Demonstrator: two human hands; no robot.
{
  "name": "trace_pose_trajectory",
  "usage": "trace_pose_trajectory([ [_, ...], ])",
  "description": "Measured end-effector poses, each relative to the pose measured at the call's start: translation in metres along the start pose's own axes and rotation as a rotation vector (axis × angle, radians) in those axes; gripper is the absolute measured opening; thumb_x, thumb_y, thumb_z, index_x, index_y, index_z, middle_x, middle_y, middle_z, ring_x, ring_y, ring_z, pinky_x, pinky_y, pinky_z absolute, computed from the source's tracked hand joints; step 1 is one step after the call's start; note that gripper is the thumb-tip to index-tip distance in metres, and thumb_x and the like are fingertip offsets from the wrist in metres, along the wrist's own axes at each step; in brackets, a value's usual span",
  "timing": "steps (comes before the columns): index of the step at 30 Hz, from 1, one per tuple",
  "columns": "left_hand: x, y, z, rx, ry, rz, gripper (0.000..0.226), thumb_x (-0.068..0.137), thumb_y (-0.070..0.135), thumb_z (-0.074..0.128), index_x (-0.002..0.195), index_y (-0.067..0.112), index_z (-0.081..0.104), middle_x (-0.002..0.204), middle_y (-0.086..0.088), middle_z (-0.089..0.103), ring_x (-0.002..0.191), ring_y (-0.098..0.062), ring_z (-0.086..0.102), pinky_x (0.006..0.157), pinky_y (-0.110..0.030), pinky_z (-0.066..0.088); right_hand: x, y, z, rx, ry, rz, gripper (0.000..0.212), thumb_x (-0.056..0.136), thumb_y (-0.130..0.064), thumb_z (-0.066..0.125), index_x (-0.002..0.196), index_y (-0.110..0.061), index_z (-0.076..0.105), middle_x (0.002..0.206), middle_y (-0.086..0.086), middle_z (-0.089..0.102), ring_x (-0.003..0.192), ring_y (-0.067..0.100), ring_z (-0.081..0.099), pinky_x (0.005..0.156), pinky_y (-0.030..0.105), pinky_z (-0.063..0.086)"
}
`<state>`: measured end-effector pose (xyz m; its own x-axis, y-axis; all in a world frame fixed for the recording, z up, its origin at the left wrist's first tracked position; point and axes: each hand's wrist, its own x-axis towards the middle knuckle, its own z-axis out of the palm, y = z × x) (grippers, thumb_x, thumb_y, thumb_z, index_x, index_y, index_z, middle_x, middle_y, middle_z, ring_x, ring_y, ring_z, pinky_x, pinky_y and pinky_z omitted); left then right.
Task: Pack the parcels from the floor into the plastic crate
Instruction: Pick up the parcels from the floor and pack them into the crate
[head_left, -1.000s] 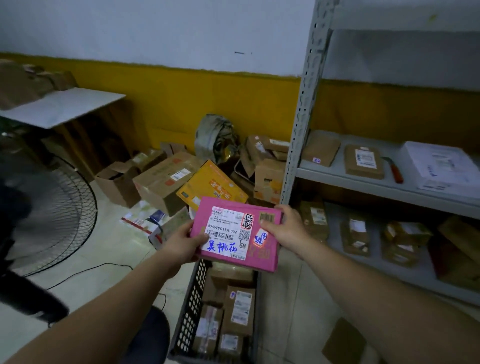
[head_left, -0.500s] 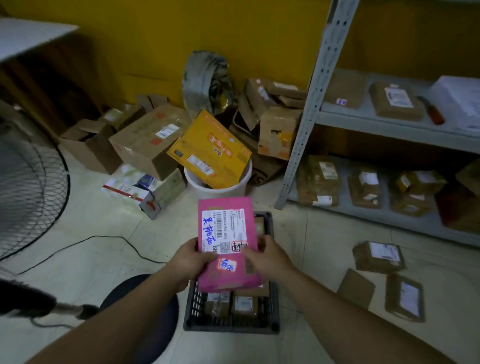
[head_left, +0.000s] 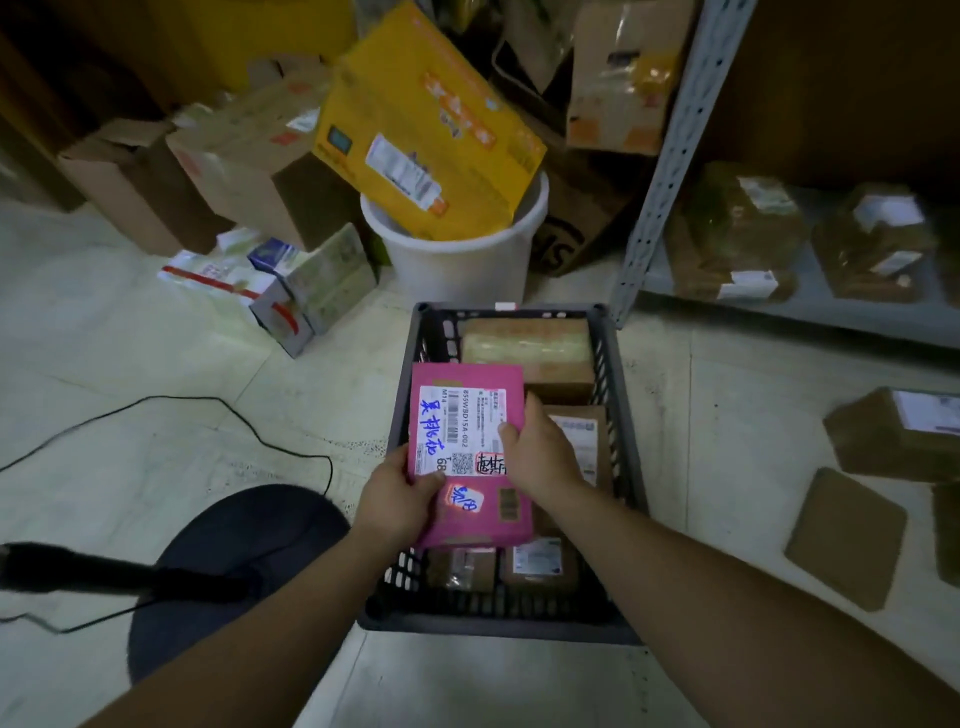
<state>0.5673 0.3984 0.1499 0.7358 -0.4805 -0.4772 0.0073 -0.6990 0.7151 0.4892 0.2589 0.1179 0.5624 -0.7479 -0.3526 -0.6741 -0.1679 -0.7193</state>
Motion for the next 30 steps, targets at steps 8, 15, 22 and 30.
trace_pose_trajectory([
  [8, 0.063, -0.065, 0.036, 0.131, 0.03, 0.111, 0.037, 0.089, 0.016, 0.058, 0.125, 0.013, 0.048, 0.121, -0.004, 0.062, 0.105, -0.024, 0.061, 0.085, -0.028, 0.044, 0.043, 0.045, 0.062, -0.189, 0.007, -0.088, 0.057, 0.102, -0.03, 0.041, 0.15, -0.01, 0.019, 0.108, 0.011, 0.062, 0.076, 0.02, 0.06, 0.057, 0.031, 0.05],
  [15, 0.093, -0.081, 0.054, 0.164, 0.005, 0.085, 0.037, 0.089, 0.017, 0.056, 0.126, 0.013, 0.049, 0.123, -0.006, 0.062, 0.109, -0.026, 0.06, 0.092, -0.033, 0.045, 0.057, 0.058, 0.07, -0.422, 0.048, -0.114, 0.063, 0.1, -0.034, 0.042, 0.15, -0.005, 0.02, 0.148, 0.014, 0.037, 0.132, 0.034, 0.036, 0.103, 0.043, 0.037],
  [22, 0.117, -0.094, 0.069, 0.161, 0.016, 0.012, 0.037, 0.086, 0.01, 0.051, 0.123, 0.01, 0.052, 0.121, -0.011, 0.062, 0.107, -0.03, 0.059, 0.091, -0.036, 0.048, 0.058, 0.066, 0.079, -0.679, 0.038, -0.189, 0.053, 0.096, -0.04, 0.041, 0.141, -0.011, 0.036, 0.137, 0.008, 0.045, 0.125, 0.028, 0.034, 0.097, 0.042, 0.03],
  [30, 0.137, -0.101, 0.088, 0.3, -0.003, -0.012, 0.036, 0.088, 0.008, 0.051, 0.123, 0.004, 0.046, 0.124, -0.015, 0.058, 0.111, -0.033, 0.057, 0.091, -0.037, 0.046, 0.064, 0.09, 0.087, -0.872, -0.066, -0.223, 0.07, 0.097, -0.043, 0.042, 0.152, -0.008, 0.018, 0.157, 0.009, 0.019, 0.146, 0.035, 0.0, 0.115, 0.054, -0.002],
])
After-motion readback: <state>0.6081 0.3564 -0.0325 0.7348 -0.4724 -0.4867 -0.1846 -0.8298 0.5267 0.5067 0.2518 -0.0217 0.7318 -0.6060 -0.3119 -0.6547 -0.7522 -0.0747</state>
